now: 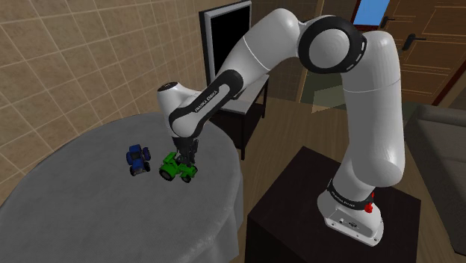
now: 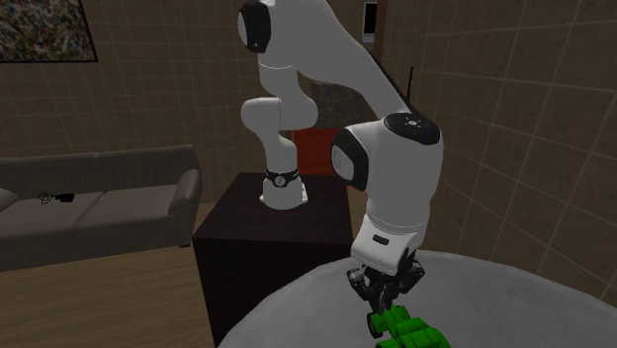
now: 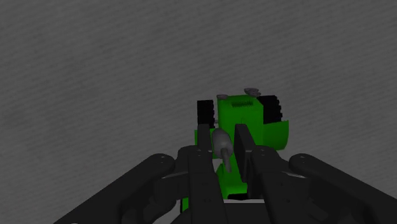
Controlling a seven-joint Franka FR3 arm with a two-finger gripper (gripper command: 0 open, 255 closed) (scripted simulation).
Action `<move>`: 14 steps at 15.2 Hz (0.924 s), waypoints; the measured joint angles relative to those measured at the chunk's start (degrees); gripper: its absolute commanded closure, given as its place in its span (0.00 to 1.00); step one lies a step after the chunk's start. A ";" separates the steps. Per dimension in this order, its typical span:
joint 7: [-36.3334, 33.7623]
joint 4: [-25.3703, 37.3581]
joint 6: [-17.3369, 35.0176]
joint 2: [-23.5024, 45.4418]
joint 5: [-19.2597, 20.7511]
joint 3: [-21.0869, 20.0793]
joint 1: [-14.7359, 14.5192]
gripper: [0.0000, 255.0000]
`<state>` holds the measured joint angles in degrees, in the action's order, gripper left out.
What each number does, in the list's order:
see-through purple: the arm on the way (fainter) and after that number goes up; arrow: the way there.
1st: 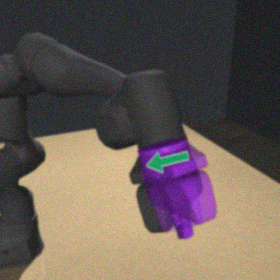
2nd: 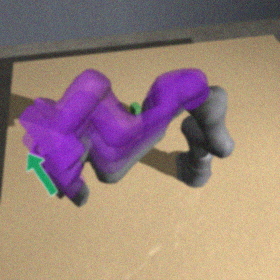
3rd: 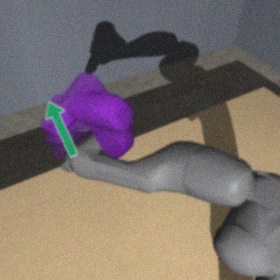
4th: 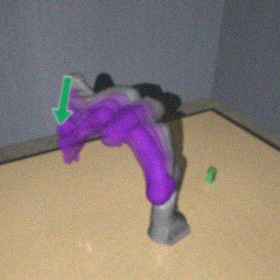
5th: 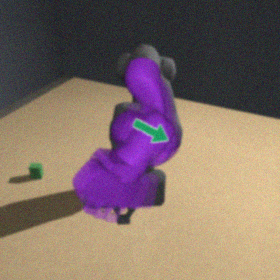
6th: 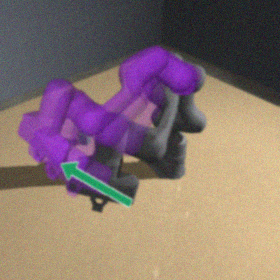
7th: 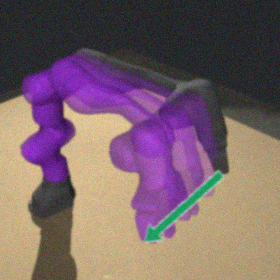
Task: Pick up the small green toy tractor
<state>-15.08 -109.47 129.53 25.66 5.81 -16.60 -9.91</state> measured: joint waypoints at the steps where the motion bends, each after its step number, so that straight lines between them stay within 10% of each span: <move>1: 0.00 -0.01 0.01 -0.01 0.00 0.00 0.00 1.00; 14: 0.63 1.81 -5.73 -4.00 -1.41 -0.75 0.51 1.00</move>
<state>-14.45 -107.66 123.80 21.66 4.40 -17.35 -9.41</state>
